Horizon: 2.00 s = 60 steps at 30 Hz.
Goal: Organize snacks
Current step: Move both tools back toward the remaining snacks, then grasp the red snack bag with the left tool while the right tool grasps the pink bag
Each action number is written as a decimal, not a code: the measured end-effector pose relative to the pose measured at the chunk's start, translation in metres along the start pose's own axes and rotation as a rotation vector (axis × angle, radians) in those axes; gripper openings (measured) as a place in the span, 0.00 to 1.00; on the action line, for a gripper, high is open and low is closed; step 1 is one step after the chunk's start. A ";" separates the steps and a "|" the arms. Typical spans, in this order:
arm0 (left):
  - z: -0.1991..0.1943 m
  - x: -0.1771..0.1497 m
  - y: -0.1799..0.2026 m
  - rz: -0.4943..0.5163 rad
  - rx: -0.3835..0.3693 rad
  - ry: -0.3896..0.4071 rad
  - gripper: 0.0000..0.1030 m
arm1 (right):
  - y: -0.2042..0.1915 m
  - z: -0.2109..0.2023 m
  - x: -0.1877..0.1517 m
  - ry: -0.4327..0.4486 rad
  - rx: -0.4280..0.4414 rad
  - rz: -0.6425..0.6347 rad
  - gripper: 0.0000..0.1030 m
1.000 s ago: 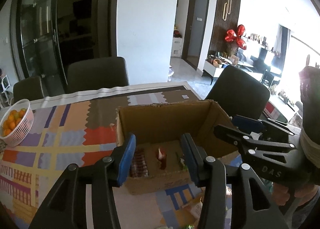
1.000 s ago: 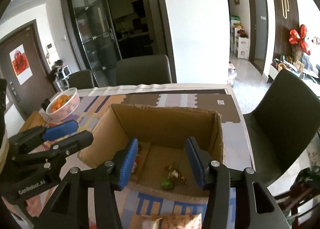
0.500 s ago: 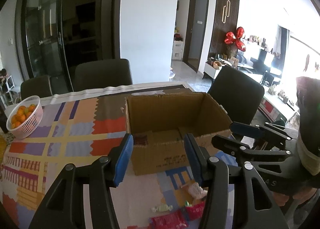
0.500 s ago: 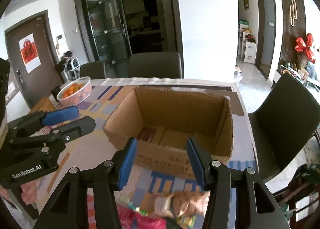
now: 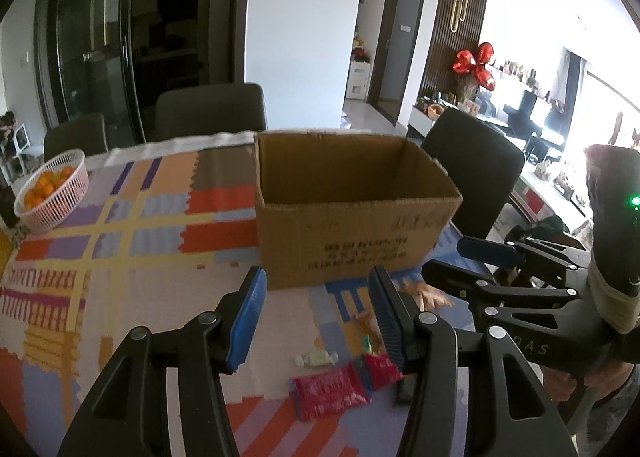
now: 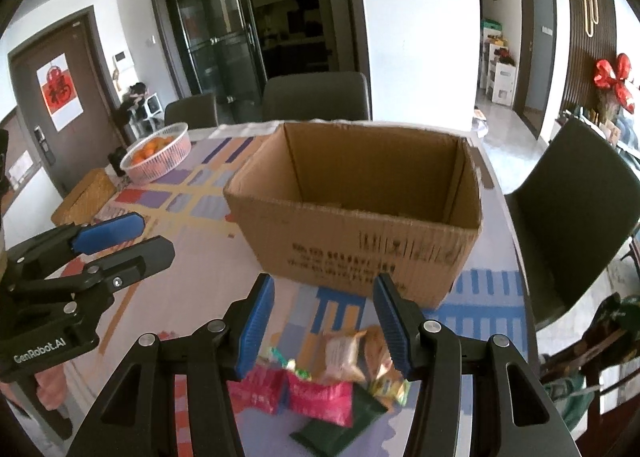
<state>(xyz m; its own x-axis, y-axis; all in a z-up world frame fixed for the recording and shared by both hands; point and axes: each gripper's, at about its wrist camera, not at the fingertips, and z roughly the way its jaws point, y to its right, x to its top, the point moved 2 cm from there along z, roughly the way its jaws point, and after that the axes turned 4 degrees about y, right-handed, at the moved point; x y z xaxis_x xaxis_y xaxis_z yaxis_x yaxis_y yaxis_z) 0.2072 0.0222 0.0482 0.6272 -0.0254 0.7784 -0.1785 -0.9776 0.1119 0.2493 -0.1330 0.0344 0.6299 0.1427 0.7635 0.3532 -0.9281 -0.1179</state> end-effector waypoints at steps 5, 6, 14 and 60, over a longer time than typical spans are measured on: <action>0.003 -0.024 -0.001 -0.024 -0.020 -0.046 0.51 | -0.003 0.000 -0.023 -0.029 0.000 0.003 0.51; 0.004 -0.029 0.000 -0.026 -0.022 -0.053 0.51 | -0.004 0.000 -0.029 -0.039 -0.001 0.003 0.51; 0.017 -0.067 -0.002 -0.053 -0.049 -0.134 0.51 | -0.005 0.003 -0.062 -0.083 -0.004 0.013 0.51; 0.116 -0.118 0.020 0.433 -0.243 -0.403 0.49 | 0.000 0.081 -0.116 -0.297 0.005 0.040 0.62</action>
<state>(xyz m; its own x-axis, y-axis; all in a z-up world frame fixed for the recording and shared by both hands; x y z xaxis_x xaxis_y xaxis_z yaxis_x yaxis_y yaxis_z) 0.2178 -0.0182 -0.1126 0.6871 -0.5308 0.4962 -0.6170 -0.7869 0.0127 0.2321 -0.1222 -0.1053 0.8180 0.2009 0.5389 0.3269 -0.9334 -0.1482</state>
